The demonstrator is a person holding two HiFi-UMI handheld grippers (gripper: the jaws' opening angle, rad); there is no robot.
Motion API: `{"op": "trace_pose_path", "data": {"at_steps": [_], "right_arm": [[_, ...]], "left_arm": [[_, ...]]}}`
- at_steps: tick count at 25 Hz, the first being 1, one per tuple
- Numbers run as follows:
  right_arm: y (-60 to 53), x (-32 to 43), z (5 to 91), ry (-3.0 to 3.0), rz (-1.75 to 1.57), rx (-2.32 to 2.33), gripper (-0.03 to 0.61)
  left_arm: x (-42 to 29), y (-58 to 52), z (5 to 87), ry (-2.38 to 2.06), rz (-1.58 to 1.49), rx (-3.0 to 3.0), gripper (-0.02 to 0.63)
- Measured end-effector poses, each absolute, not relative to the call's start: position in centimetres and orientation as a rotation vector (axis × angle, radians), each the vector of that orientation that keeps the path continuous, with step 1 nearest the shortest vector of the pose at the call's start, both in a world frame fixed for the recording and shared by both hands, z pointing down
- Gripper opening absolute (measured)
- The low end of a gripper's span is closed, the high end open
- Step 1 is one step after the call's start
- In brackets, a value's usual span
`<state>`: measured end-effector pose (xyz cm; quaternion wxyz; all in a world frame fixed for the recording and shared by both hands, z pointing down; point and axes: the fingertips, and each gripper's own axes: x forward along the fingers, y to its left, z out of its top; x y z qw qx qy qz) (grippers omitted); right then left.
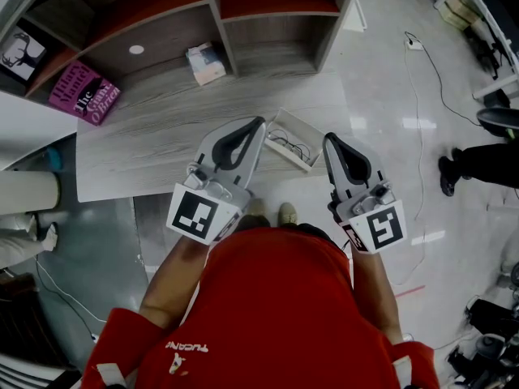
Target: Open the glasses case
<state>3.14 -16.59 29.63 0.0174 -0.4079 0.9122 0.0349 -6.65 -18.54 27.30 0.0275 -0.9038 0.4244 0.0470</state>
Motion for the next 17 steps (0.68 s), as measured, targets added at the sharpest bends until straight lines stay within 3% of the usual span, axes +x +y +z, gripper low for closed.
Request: {"op": "trace_pose_path", "data": {"at_steps": [17], "right_arm": [[-16.27, 3.45, 29.94, 2.836, 0.106, -1.264, 0.003]], "left_arm": [[-6.93, -17.97, 27.58, 1.328, 0.137, -2.789, 0.009]]}}
